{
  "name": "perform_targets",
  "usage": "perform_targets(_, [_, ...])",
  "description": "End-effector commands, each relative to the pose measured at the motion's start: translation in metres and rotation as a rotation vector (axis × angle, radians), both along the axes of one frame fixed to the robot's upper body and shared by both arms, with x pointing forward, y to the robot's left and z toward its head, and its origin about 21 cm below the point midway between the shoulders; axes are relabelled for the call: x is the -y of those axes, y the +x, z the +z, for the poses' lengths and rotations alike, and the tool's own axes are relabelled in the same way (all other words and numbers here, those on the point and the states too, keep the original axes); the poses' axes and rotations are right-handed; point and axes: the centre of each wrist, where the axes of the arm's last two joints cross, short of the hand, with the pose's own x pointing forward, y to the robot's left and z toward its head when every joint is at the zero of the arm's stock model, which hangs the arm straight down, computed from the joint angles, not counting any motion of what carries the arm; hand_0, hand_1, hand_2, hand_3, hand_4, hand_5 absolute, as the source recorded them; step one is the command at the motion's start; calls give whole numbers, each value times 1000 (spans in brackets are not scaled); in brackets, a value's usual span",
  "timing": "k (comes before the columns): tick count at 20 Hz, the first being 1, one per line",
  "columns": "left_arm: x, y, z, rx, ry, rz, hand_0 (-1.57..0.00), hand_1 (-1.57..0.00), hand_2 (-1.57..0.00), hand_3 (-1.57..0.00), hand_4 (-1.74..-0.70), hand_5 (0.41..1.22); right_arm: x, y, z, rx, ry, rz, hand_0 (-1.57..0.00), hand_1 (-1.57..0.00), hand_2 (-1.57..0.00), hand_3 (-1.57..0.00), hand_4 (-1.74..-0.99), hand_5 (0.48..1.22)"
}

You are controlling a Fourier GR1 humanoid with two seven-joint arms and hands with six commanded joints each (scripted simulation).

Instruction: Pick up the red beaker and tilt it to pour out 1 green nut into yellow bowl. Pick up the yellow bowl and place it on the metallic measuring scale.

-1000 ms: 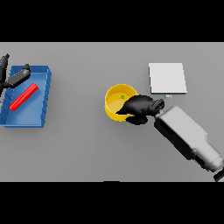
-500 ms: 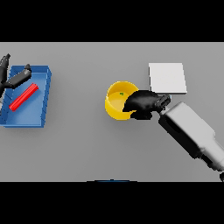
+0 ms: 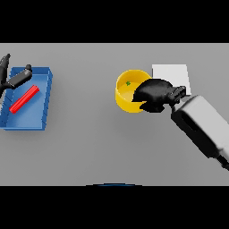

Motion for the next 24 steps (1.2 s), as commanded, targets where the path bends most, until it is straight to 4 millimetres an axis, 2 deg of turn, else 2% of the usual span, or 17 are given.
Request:
perform_targets(1, [-2,0,3,7,11,1,1,1,1,1,-799,723,3,0,6,18,2,10,-1568,-1568,-1562,-1243,-1719,1220])
perform_targets(4, [-1,-3,2,9,5,0,1,1,1,1,-809,735,13,11,17,92,-11,-32,-1570,-1570,-1567,-1318,-1720,1220])
perform_targets(5, [-4,-5,2,7,6,8,1,1,1,1,-811,741,23,13,20,101,-11,-42,-1570,-1570,-1567,-1325,-1720,1221])
perform_targets(7, [0,-4,4,6,18,6,1,1,1,1,-802,737,35,25,25,132,-18,-98,-1570,-1570,-1569,-1274,-1719,1221])
perform_targets(12, [7,-5,6,-8,14,24,1,1,1,1,-818,750,65,48,23,128,10,-225,-1571,-1571,-1570,-1211,-1720,1221])
perform_targets(15, [3,-11,6,-16,13,41,1,1,1,1,-833,769,85,58,12,123,9,-281,-1571,-1571,-1571,-1181,-1720,1221])
perform_targets(18, [2,-10,6,-17,25,47,1,1,1,1,-823,772,95,68,-1,123,0,-331,-1571,-1571,-1571,-1182,-1721,1221])
perform_targets(21, [1,-9,7,-23,25,54,1,1,1,1,-818,759,106,74,-10,110,-11,-383,-1571,-1571,-1571,-1254,-1722,1221])
perform_targets(22, [-1,-11,8,-22,26,52,1,1,1,1,-818,756,108,75,-20,107,-10,-398,-1571,-1571,-1571,-1308,-1723,1221])
perform_targets(24, [-2,-9,6,-30,29,56,1,1,1,1,-811,753,112,79,-26,113,-6,-402,-1571,-1567,-1571,-1390,-1724,1221])
